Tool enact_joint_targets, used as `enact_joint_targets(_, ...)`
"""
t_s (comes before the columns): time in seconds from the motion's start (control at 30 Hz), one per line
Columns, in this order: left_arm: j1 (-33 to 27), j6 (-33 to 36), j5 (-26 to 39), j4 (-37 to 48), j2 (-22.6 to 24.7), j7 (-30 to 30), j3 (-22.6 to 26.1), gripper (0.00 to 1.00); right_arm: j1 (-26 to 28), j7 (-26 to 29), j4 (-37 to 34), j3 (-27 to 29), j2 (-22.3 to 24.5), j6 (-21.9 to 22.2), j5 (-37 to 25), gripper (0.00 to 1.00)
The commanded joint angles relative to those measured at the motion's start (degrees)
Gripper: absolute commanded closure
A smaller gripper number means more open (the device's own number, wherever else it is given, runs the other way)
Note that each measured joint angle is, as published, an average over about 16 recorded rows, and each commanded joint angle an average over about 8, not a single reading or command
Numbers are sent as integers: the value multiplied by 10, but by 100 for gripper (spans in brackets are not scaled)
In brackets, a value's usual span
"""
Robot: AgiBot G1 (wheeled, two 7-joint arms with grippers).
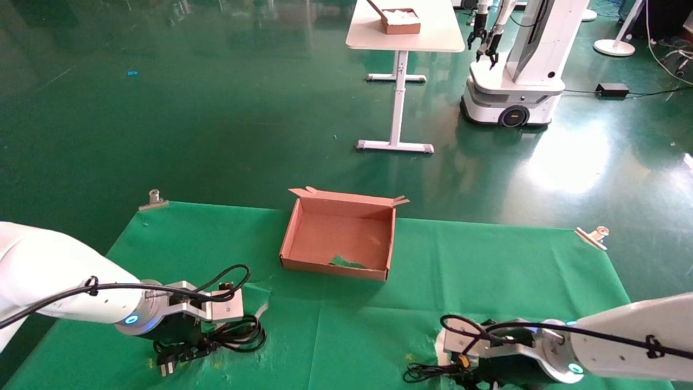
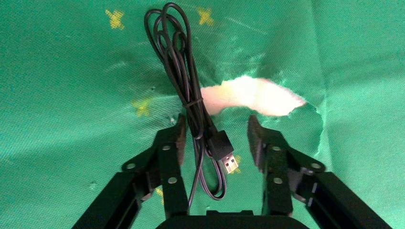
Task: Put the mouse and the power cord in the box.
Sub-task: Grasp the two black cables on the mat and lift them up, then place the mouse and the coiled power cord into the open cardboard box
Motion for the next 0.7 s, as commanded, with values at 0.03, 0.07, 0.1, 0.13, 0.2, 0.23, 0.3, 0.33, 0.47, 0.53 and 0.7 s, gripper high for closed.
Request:
enact_joint_targets(0.03, 0, 0, 0, 0, 0, 0, 0, 100, 0, 0, 0, 0, 0, 0, 1, 100)
enact_joint_targets(0.07, 0, 0, 0, 0, 0, 0, 0, 100, 0, 0, 0, 0, 0, 0, 1, 100)
enact_joint_targets(0.1, 0, 0, 0, 0, 0, 0, 0, 100, 0, 0, 0, 0, 0, 0, 1, 100)
enact_joint_targets(0.13, 0, 0, 0, 0, 0, 0, 0, 100, 0, 0, 0, 0, 0, 0, 1, 100)
enact_joint_targets(0.2, 0, 0, 0, 0, 0, 0, 0, 100, 0, 0, 0, 0, 0, 0, 1, 100)
enact_joint_targets(0.23, 0, 0, 0, 0, 0, 0, 0, 100, 0, 0, 0, 0, 0, 0, 1, 100)
enact_joint_targets(0.3, 0, 0, 0, 0, 0, 0, 0, 100, 0, 0, 0, 0, 0, 0, 1, 100)
enact_joint_targets(0.33, 0, 0, 0, 0, 0, 0, 0, 100, 0, 0, 0, 0, 0, 0, 1, 100)
enact_joint_targets(0.47, 0, 0, 0, 0, 0, 0, 0, 100, 0, 0, 0, 0, 0, 0, 0, 100)
enact_joint_targets(0.53, 0, 0, 0, 0, 0, 0, 0, 100, -1, -1, 1, 1, 1, 0, 0, 100)
enact_joint_targets(0.7, -9, 5, -10, -8, -5, 2, -7, 100, 5, -1, 4, 2, 2, 2, -4, 100)
